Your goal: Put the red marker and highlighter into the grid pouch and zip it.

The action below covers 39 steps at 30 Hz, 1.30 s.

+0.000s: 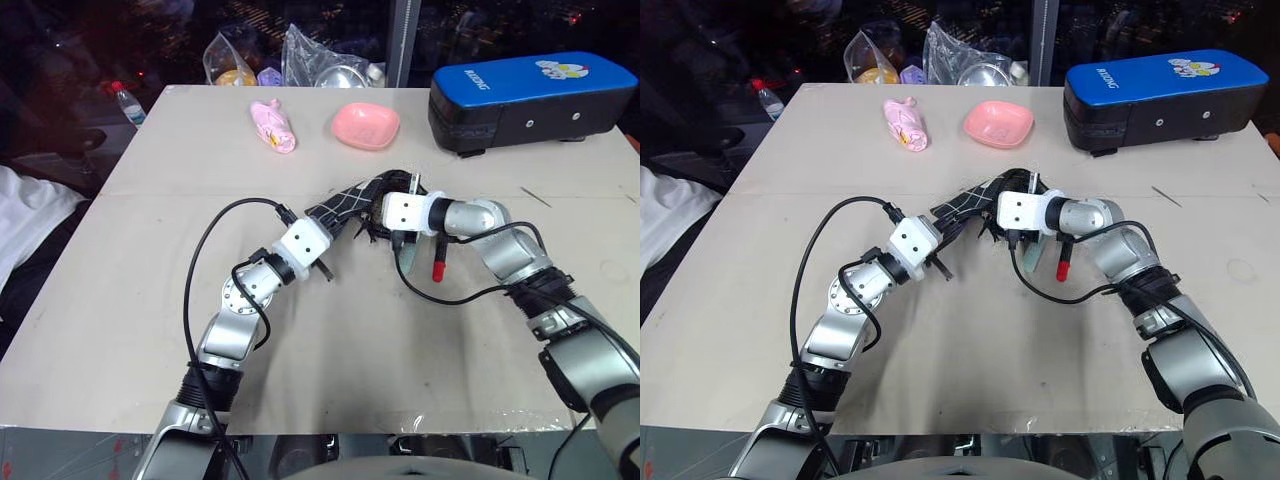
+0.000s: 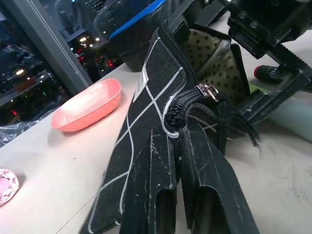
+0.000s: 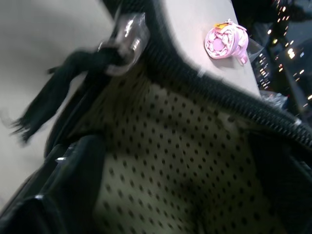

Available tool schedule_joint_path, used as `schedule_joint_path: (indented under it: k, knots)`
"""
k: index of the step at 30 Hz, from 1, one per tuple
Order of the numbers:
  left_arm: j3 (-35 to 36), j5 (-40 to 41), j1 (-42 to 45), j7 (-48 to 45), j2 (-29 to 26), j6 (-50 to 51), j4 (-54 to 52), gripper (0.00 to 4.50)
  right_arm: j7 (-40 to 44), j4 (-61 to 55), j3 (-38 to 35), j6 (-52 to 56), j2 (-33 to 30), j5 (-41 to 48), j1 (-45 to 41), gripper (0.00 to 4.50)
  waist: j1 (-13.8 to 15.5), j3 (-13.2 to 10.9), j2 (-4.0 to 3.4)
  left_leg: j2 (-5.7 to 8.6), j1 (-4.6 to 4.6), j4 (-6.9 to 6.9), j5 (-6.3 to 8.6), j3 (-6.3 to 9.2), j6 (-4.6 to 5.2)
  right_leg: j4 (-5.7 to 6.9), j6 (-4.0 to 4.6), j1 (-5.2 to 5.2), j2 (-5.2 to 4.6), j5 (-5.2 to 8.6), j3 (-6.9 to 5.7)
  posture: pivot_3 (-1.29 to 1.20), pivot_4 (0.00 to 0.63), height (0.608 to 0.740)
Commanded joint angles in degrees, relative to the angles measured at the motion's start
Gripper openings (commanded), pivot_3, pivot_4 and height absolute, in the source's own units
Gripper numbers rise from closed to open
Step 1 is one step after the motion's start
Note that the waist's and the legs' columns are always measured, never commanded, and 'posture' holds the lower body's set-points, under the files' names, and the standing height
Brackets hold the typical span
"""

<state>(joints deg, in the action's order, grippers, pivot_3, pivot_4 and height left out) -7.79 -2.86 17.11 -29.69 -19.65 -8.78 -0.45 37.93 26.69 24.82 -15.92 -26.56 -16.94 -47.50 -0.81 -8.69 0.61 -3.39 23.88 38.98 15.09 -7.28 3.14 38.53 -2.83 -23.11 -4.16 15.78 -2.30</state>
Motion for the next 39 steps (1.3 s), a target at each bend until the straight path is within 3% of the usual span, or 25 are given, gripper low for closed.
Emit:
schedule_joint_path:
  k: [1,3,6,10,17,21,29,32,39]
  knots:
    - [0.22,0.09,0.72,0.74,0.27,-1.01,-1.13,0.0,-1.43,0.36,-3.69,-2.59,0.02,1.66,-1.36,4.48,-0.02,0.0,0.0,-0.02,-0.01,0.0,0.0,-0.02,-0.01,0.0,0.0,0.0,0.01,0.0,0.0,0.0,0.15,0.74]
    - [0.34,-0.14,0.78,0.96,0.27,-1.04,-0.94,0.0,-0.29,-1.16,-6.76,-0.87,-0.42,5.0,-0.57,4.48,0.01,-0.01,-0.01,-0.04,-0.01,0.0,-0.01,-0.03,-0.01,0.01,0.0,0.0,0.01,0.0,0.0,0.0,0.15,0.74]
    - [0.71,-0.24,0.52,1.34,0.16,-0.97,-0.75,0.0,0.36,-13.39,-12.23,9.61,0.14,11.28,4.4,4.48,0.22,-0.01,0.0,-0.08,-0.01,0.0,-0.01,-0.03,-0.02,0.01,0.0,0.0,0.01,0.0,-0.01,0.0,0.15,0.74]
    - [0.87,-0.09,0.37,1.51,0.11,-0.99,-0.54,0.0,-2.59,-33.61,-20.4,32.4,3.12,22.28,13.84,4.48,0.37,0.0,0.0,-0.11,0.02,-0.03,-0.01,0.0,-0.02,0.0,0.0,0.0,0.0,0.0,-0.02,0.0,0.15,0.74]
    - [0.83,0.21,0.57,1.25,0.01,-1.17,0.0,0.0,-13.52,-52.68,-26.27,53.72,6.76,24.66,28.94,4.48,0.36,0.01,0.01,-0.11,0.0,-0.02,0.0,0.01,-0.01,0.07,0.01,0.0,0.01,0.0,-0.02,0.0,0.15,0.74]
    - [0.87,0.37,0.77,1.11,-0.02,-1.34,0.51,0.0,-18.07,-58.07,-24.25,58.07,8.13,22.48,36.78,4.48,0.28,0.01,0.01,-0.07,0.0,-0.03,0.0,0.0,-0.01,0.06,0.01,0.0,0.03,0.0,0.01,0.0,0.15,0.74]
    - [0.62,0.36,1.3,1.09,0.46,-1.57,1.37,0.0,-27.19,-58.61,-27.2,67.53,19.87,25.45,42.08,4.48,0.12,0.02,0.02,-0.07,-0.02,-0.04,0.0,0.04,-0.02,0.1,0.0,-0.02,0.09,0.01,0.05,0.0,0.15,0.74]
    - [0.53,0.28,1.35,1.1,0.6,-1.66,1.54,0.0,-26.96,-57.52,-25.21,67.47,18.64,24.48,43.89,3.74,0.26,0.02,0.03,0.0,0.0,-0.05,0.0,0.05,-0.01,0.04,0.0,-0.02,0.06,0.0,0.05,0.0,0.15,0.74]
    - [0.8,0.32,1.32,1.04,0.42,-1.74,1.66,0.0,-29.29,-57.53,-24.92,67.43,15.69,21.95,43.11,0.36,0.11,0.05,0.08,0.04,-0.01,-0.05,0.0,0.11,-0.01,0.06,0.0,-0.01,0.08,0.01,0.06,0.0,0.15,0.74]
